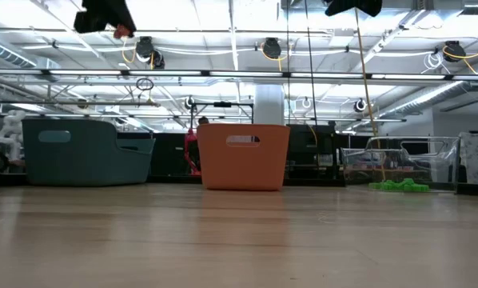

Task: Sort Halloween decoration
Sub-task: Put the orange skeleton toy into the blue bin

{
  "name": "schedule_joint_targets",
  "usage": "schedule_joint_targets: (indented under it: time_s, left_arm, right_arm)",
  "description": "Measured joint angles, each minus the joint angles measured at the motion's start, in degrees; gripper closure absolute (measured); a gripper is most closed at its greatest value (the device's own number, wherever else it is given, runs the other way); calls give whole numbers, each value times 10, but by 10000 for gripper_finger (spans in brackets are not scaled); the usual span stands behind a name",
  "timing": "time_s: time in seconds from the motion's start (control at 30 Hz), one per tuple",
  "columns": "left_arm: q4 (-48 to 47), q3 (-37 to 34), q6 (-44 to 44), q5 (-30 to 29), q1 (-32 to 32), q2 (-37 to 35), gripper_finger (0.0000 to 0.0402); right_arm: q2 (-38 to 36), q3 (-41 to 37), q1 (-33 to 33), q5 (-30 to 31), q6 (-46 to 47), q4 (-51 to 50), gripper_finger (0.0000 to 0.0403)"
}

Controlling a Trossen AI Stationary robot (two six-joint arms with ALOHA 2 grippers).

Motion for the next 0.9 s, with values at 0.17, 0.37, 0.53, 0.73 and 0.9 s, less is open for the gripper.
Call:
schedule_joint_targets:
  time_s: [0.17,0.37,0.53,0.73,0.9]
  left_arm:
    - [-26,0,65,72,97,-1,391]
    - [-28,0,162,100,215,16,390]
    - [-36,0,228,101,309,50,389]
    - [-40,0,294,119,401,109,389]
    - [-24,0,337,124,450,174,389]
  right_arm:
    - [19,0,0,6,49,-1,289]
    - [44,0,0,5,81,0,289]
    - [56,0,0,5,113,15,289]
    - [55,0,-1,5,124,41,289]
    - [55,0,-1,6,124,44,289]
